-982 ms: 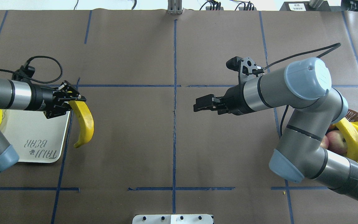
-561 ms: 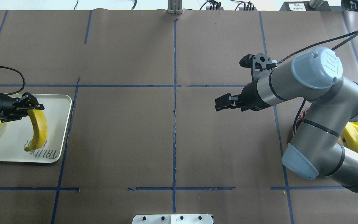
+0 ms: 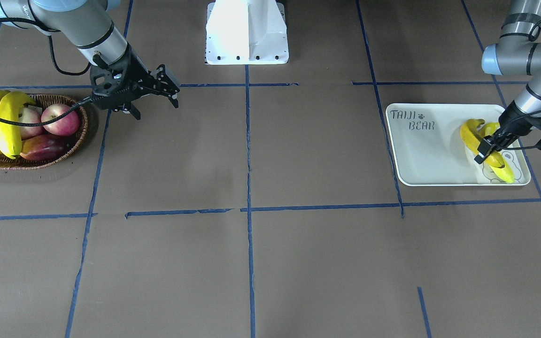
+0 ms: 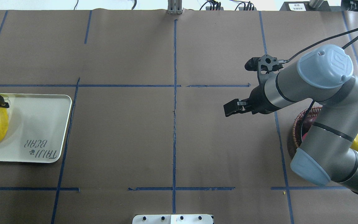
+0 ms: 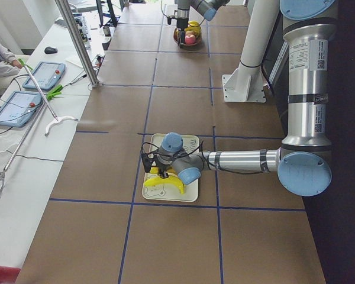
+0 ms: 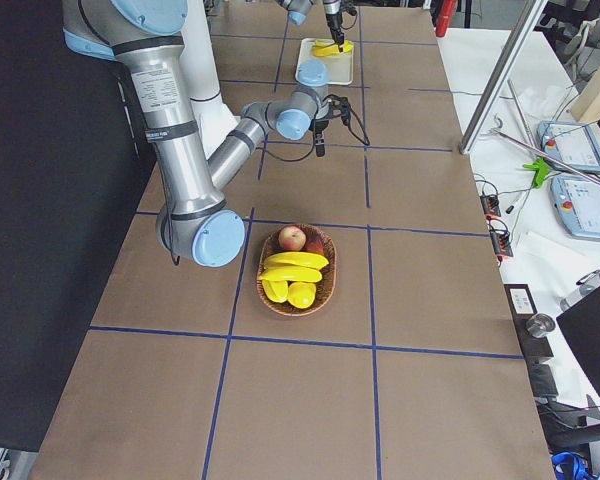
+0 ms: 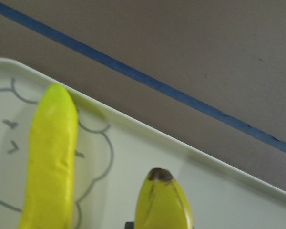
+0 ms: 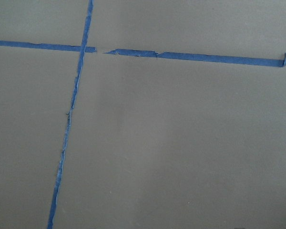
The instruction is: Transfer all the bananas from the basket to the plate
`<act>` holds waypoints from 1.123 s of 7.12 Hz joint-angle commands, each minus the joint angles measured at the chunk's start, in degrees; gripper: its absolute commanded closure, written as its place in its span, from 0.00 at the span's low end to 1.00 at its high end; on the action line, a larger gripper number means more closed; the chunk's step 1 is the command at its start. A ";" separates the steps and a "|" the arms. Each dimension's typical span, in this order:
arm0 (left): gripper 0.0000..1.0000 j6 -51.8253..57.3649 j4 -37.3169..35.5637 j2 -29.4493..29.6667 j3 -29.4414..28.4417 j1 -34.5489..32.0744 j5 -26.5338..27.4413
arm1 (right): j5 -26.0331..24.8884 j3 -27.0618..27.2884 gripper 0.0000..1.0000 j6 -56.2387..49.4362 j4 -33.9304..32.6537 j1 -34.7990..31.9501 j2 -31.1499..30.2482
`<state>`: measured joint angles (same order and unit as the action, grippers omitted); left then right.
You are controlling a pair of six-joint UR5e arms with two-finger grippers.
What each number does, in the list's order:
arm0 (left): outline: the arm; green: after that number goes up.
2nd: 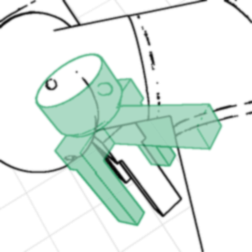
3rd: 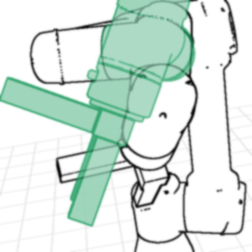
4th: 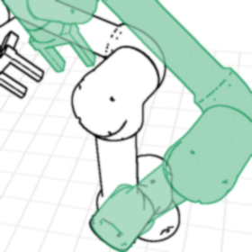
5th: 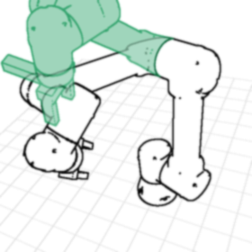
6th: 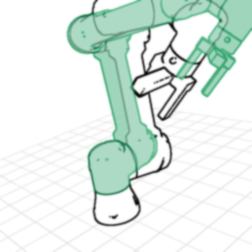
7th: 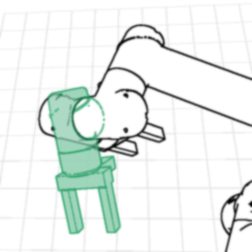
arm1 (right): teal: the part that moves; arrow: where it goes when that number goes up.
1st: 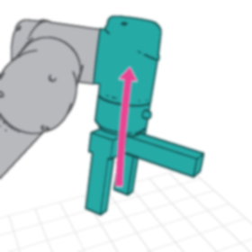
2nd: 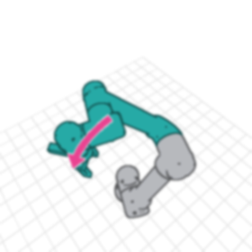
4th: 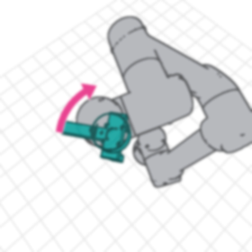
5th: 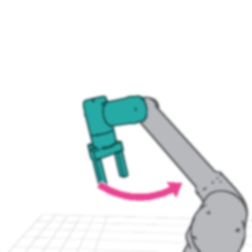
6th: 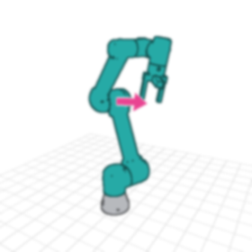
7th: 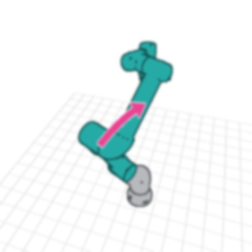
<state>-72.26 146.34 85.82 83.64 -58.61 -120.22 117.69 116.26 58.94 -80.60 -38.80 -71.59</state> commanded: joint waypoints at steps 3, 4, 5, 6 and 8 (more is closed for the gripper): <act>0.00 0.99 -0.44 1.90 0.12 -8.70 -15.81 | -0.18 0.10 0.00 -0.06 -0.09 0.13 0.14; 0.00 0.90 -0.44 1.90 2.73 -9.41 -17.32 | -0.26 0.19 0.00 -0.06 0.00 -0.05 -0.47; 0.00 0.64 -0.35 1.90 8.24 -9.42 -15.94 | -0.52 2.89 0.00 -0.93 0.44 -0.14 -4.30; 0.00 0.55 0.17 1.55 11.69 -7.16 -12.01 | -0.44 7.09 0.00 -4.76 0.53 -0.14 -10.00; 0.00 0.20 0.44 1.72 14.08 -3.90 -12.41 | -0.44 12.12 0.00 -15.03 1.66 -2.49 -21.25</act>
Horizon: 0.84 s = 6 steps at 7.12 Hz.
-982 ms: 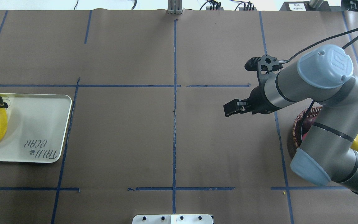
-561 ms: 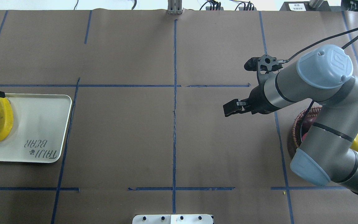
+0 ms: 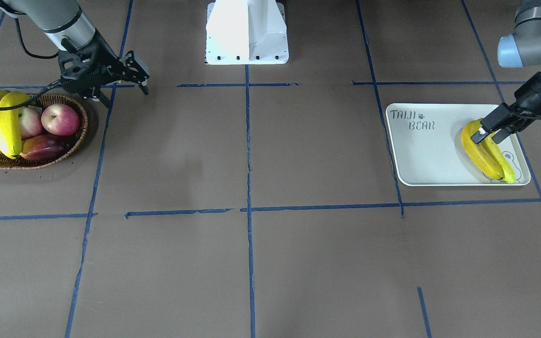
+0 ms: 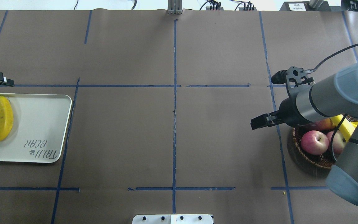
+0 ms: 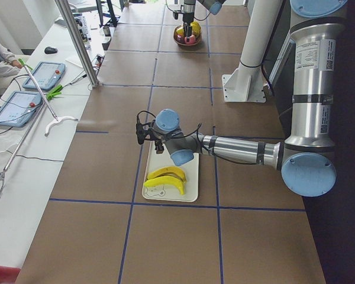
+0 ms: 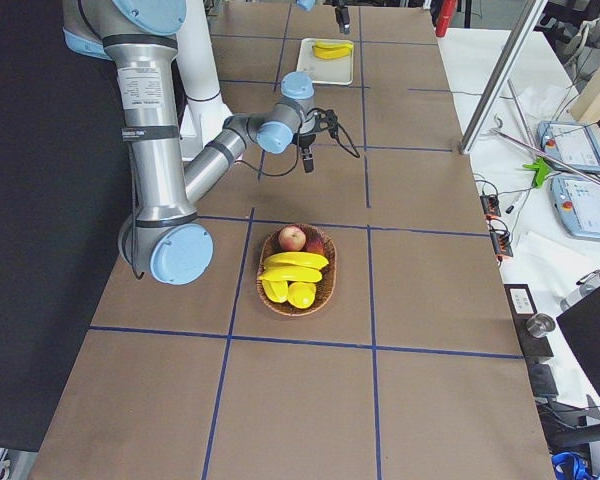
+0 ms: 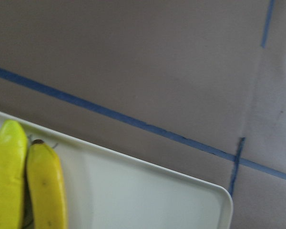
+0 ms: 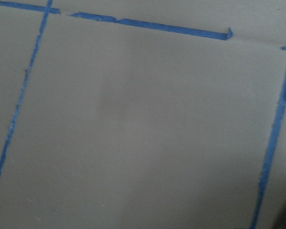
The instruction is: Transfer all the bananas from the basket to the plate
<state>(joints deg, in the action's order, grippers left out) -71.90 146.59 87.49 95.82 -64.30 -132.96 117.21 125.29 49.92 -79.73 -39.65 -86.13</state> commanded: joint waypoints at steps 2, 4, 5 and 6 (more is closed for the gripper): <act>0.00 0.00 0.19 -0.04 1.83 2.07 0.33 | 0.39 1.64 0.00 -14.11 13.48 -4.64 -19.63; 0.00 0.00 0.36 -0.21 2.00 2.68 0.33 | -0.48 -2.58 0.00 -19.21 19.68 -6.67 -25.37; 0.00 0.00 0.71 -0.48 2.00 2.68 0.24 | -0.57 -2.68 0.00 -21.94 19.79 -7.98 -27.23; 0.00 0.00 1.58 -0.83 2.00 2.68 0.24 | -0.75 -3.64 0.00 -21.62 19.79 -7.99 -27.77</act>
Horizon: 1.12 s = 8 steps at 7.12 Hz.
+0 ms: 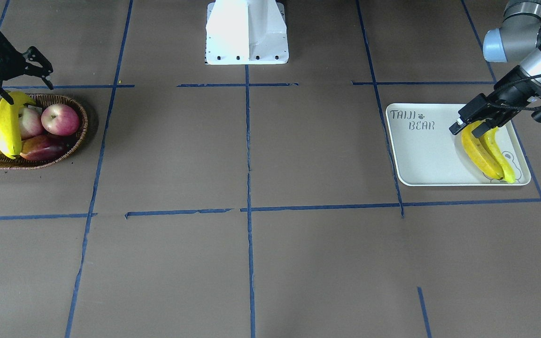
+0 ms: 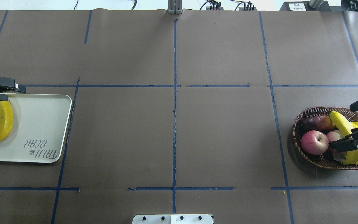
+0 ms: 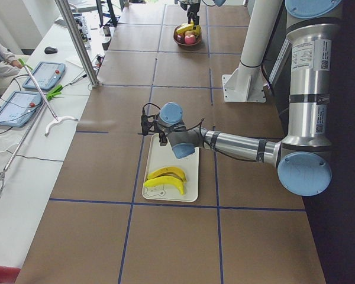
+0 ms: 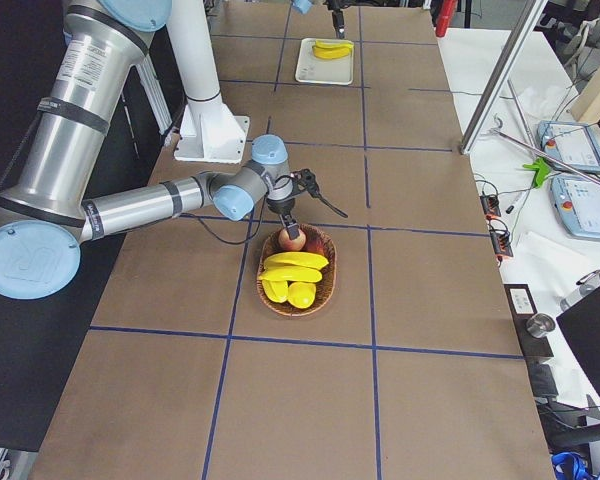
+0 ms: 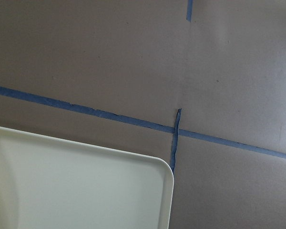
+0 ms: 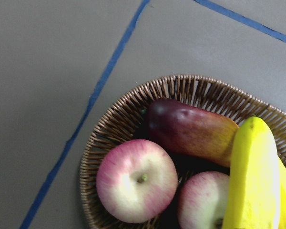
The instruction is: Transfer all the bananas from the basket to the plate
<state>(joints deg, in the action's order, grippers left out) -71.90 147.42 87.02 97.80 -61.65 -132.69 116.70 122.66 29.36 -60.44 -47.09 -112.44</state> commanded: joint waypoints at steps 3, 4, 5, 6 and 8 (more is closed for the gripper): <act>0.00 0.01 1.21 -0.53 0.02 0.04 -0.03 | -1.03 -5.32 0.00 0.43 0.49 -0.37 -0.50; 0.00 -0.08 1.21 -0.53 0.02 0.04 -0.03 | -1.03 -5.24 0.01 0.52 0.49 -0.37 -0.50; 0.00 -0.08 1.21 -0.53 0.02 0.04 -0.03 | -1.12 -5.41 0.01 0.61 0.49 -0.28 -0.41; 0.00 -0.08 1.21 -0.53 0.02 0.04 -0.03 | -1.12 -5.94 0.01 1.92 0.49 -0.11 0.37; 0.00 -0.08 1.21 -0.53 -0.07 0.04 -0.03 | -1.12 -6.20 0.01 3.16 0.49 0.07 1.26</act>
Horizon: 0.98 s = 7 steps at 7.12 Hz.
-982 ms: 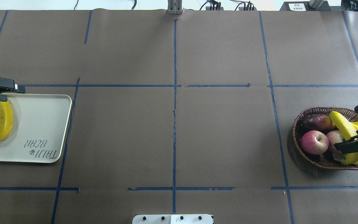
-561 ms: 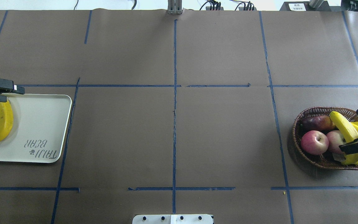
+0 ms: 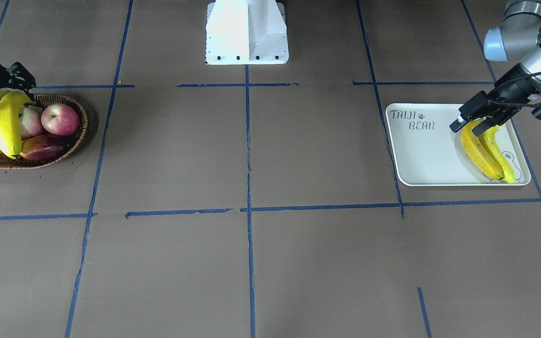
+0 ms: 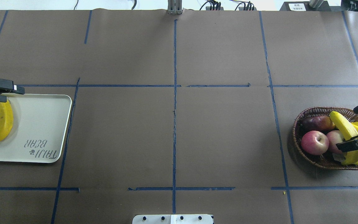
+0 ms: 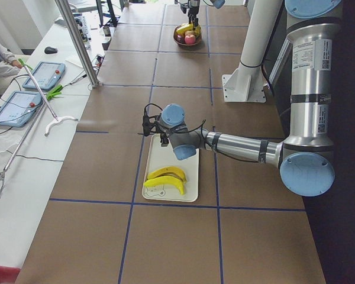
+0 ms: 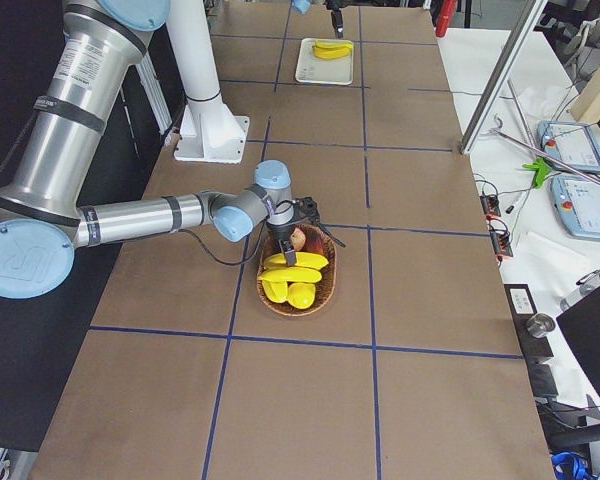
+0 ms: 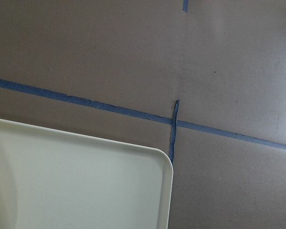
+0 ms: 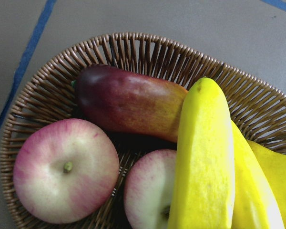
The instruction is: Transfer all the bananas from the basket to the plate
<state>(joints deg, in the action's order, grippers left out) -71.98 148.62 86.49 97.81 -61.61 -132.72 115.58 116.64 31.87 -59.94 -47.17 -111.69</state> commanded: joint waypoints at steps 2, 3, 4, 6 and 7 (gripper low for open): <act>0.00 0.00 0.00 0.00 -0.07 0.00 0.00 | 0.08 -1.68 0.02 0.56 0.00 0.15 1.65; 0.00 0.00 0.00 0.00 -0.07 0.00 0.00 | 0.08 -2.12 0.02 0.47 -0.09 0.24 1.65; 0.00 0.00 0.00 0.00 -0.07 0.00 0.00 | 0.08 -2.12 0.03 0.47 -0.09 0.24 1.65; 0.00 0.00 0.00 0.00 -0.16 0.09 0.00 | 0.17 -2.12 0.18 0.47 -0.35 0.24 1.65; 0.00 0.00 0.00 0.00 -0.16 0.09 0.09 | 0.08 -2.30 0.40 0.47 -0.52 0.33 1.65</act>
<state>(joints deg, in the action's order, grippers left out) -71.98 148.62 86.48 97.66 -61.54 -132.69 115.70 114.48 32.34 -60.26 -46.90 -110.04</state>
